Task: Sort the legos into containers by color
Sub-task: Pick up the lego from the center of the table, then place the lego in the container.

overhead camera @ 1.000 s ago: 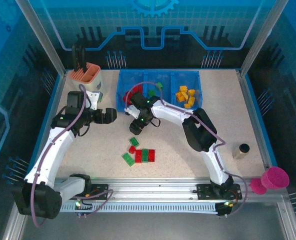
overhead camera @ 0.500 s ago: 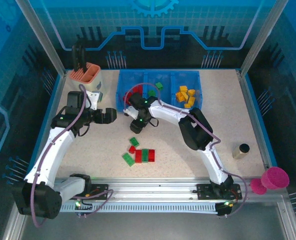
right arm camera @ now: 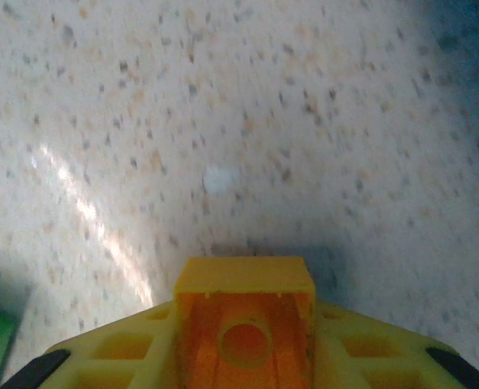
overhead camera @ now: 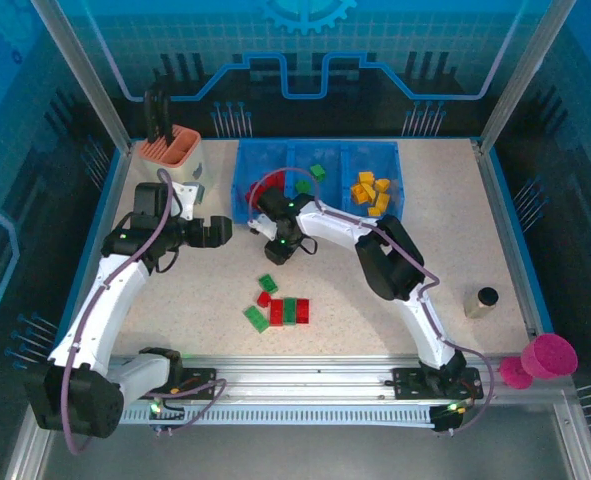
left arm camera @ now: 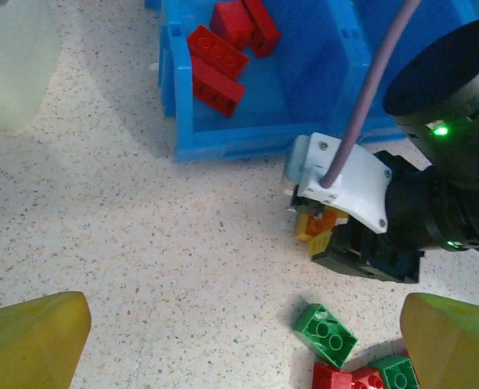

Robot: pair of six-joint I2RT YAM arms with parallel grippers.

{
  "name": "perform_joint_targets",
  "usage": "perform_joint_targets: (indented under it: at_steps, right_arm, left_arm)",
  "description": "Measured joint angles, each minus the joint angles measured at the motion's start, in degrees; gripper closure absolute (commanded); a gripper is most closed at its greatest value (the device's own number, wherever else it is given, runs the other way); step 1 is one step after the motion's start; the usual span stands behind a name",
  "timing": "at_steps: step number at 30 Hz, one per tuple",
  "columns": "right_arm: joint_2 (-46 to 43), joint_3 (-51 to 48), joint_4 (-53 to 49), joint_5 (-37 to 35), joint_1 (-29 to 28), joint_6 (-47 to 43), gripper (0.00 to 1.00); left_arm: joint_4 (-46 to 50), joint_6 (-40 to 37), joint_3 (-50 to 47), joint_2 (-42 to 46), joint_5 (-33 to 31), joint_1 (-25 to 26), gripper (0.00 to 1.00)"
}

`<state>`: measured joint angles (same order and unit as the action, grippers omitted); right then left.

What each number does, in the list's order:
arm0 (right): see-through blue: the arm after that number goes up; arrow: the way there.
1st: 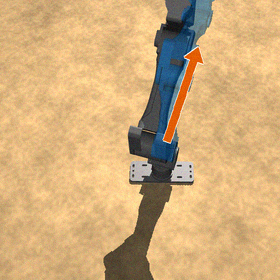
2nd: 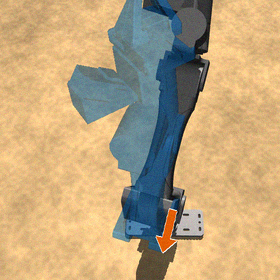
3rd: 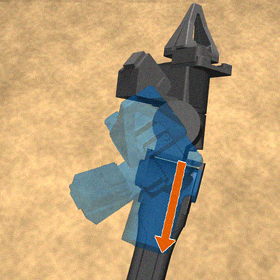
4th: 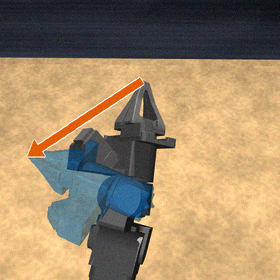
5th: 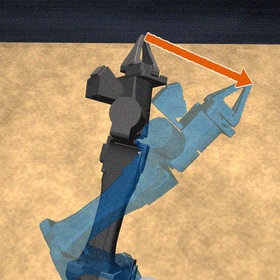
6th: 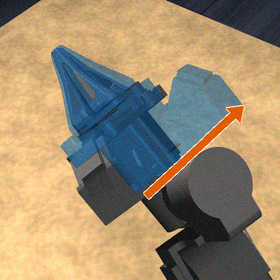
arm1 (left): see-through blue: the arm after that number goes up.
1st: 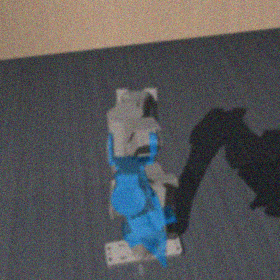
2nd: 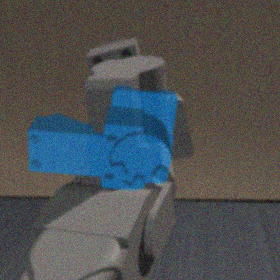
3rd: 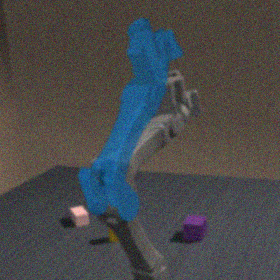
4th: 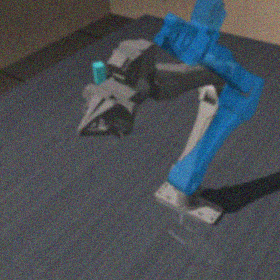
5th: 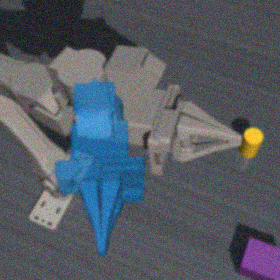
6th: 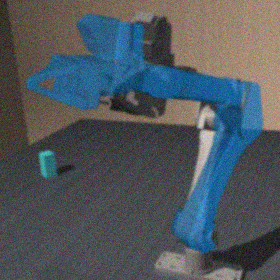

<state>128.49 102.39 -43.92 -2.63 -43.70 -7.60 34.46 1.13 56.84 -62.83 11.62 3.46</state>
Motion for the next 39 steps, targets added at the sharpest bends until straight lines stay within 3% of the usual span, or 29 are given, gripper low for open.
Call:
perform_joint_targets:
  at_steps: [6,10,14,19,24,31,39]
  right_arm:
    - [-13.55,-7.48,-0.26,-1.20,5.14,0.83,0.65]
    - [-23.71,-9.57,0.15,-1.84,12.85,2.23,0.66]
    - [-27.96,-9.18,1.07,-2.56,21.59,3.15,0.66]
    - [-23.63,-4.50,0.79,-3.02,27.43,3.28,0.66]
    - [-14.03,3.17,0.90,-3.45,30.23,3.02,0.64]
    - [-2.10,11.52,0.55,-6.75,31.30,0.94,0.60]
    - [-0.63,12.94,0.48,-6.80,31.39,0.15,0.46]
  left_arm:
    - [0.00,0.00,0.00,0.00,-0.24,0.00,0.01]
    - [0.33,0.11,0.09,0.00,-0.61,0.02,0.01]
    - [0.70,0.57,0.42,0.48,-2.10,0.02,0.01]
    - [2.08,2.62,2.14,0.48,-2.34,1.29,0.01]
    - [3.65,4.79,2.58,-0.24,-2.82,6.49,0.01]
    - [3.82,9.68,-4.68,-3.08,-4.48,19.04,0.01]
    - [2.58,14.62,-12.24,-7.17,-6.75,29.57,0.07]
